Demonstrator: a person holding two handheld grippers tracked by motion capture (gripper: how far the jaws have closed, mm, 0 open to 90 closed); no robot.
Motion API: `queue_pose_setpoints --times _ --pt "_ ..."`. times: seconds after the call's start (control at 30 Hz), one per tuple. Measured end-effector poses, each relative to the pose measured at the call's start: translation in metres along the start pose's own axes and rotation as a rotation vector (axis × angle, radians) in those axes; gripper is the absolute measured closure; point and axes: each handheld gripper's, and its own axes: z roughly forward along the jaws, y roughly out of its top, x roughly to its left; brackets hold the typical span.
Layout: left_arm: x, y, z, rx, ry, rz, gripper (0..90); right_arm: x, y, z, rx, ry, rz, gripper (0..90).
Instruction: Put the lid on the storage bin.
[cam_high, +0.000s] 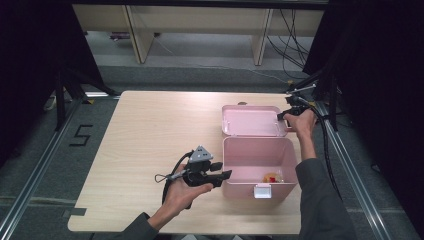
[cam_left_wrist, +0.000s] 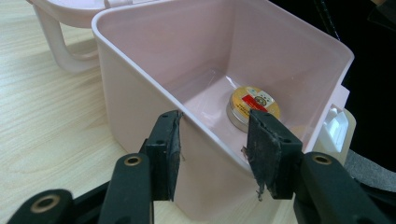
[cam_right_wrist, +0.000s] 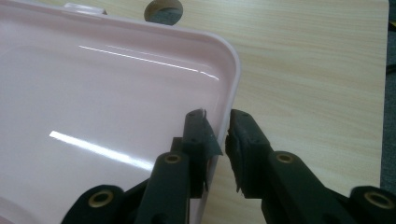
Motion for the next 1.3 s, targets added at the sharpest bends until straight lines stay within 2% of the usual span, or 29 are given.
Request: queue_pose_setpoints --times 0.07,0.13,0.2,0.3,0.33,0.4,0.43,0.47,0.5,0.53,0.57,0.6,0.63,0.7,0.8,0.83,0.87,0.9,0.97,1.07,1.17,1.23,1.3 --pt "0.000 0.000 0.000 0.000 0.003 0.000 54.3 0.001 0.002 -0.001 0.021 0.003 0.013 78.2" --pt "0.000 0.000 0.000 0.000 0.004 0.001 54.3 -0.001 0.002 0.000 0.023 -0.002 0.000 79.0" --pt "0.000 0.000 0.000 -0.001 0.001 0.000 54.3 0.000 0.003 0.000 0.029 -0.001 0.015 80.1" --pt "0.000 0.000 0.000 0.001 0.006 0.002 54.3 0.000 0.004 0.001 0.019 -0.014 0.002 80.2" --pt "0.000 0.000 0.000 -0.001 0.002 0.001 54.3 0.001 0.006 0.000 0.044 -0.011 0.016 80.4" --pt "0.000 0.000 0.000 -0.002 -0.001 0.000 54.3 0.003 0.006 0.000 0.053 -0.004 0.034 80.6" --pt "0.000 0.000 0.000 -0.002 -0.001 -0.001 54.3 0.003 0.008 0.000 0.053 -0.014 0.017 80.7" --pt "0.000 0.000 0.000 -0.003 0.005 0.001 54.2 0.005 0.009 -0.001 0.066 -0.012 0.045 80.9" --pt "0.000 0.000 0.000 -0.003 0.005 0.000 54.3 0.004 0.009 0.001 0.049 -0.025 0.019 81.0" --pt "0.000 0.000 0.000 -0.001 -0.001 0.000 54.3 0.005 0.011 0.000 0.068 -0.036 -0.001 81.4" --pt "0.000 0.000 0.000 -0.001 0.000 0.001 54.3 0.005 0.011 0.000 0.068 -0.036 -0.001 81.4" --pt "0.000 0.000 0.000 -0.003 0.004 0.002 54.3 0.009 0.012 0.000 0.087 -0.048 0.051 81.8" --pt "0.000 0.000 0.000 -0.002 0.006 0.002 54.3 0.007 0.013 0.001 0.072 -0.055 0.030 82.0" --pt "0.000 0.000 0.000 -0.002 0.006 0.003 54.3 0.007 0.013 0.000 0.085 -0.055 0.017 82.1" --pt "0.000 0.000 0.000 -0.001 0.003 0.005 54.3 0.009 0.015 0.000 0.087 -0.059 0.058 82.5" --pt "0.000 0.000 0.000 -0.001 0.003 0.005 54.4 0.011 0.015 0.000 0.095 -0.052 0.091 82.6" --pt "0.000 0.000 0.000 -0.001 0.006 0.005 54.4 0.011 0.015 0.000 0.100 -0.051 0.095 82.7" --pt "0.000 0.000 0.000 -0.002 0.005 0.006 54.4 0.009 0.016 -0.001 0.109 -0.056 0.053 82.8" --pt "0.000 0.000 0.000 -0.001 0.003 0.005 54.4 0.011 0.017 0.000 0.104 -0.060 0.077 83.0" --pt "0.000 0.000 0.000 -0.002 0.004 0.007 54.4 0.010 0.018 -0.001 0.128 -0.057 0.072 83.3" --pt "0.000 0.000 0.000 -0.002 0.004 0.006 54.4 0.010 0.020 -0.002 0.124 -0.066 0.065 83.6" --pt "0.000 0.000 0.000 -0.002 0.004 0.005 54.3 0.012 0.021 -0.002 0.137 -0.062 0.088 83.7" --pt "0.000 0.000 0.000 -0.001 0.010 0.005 54.3 0.010 0.022 -0.002 0.137 -0.067 0.066 83.8"
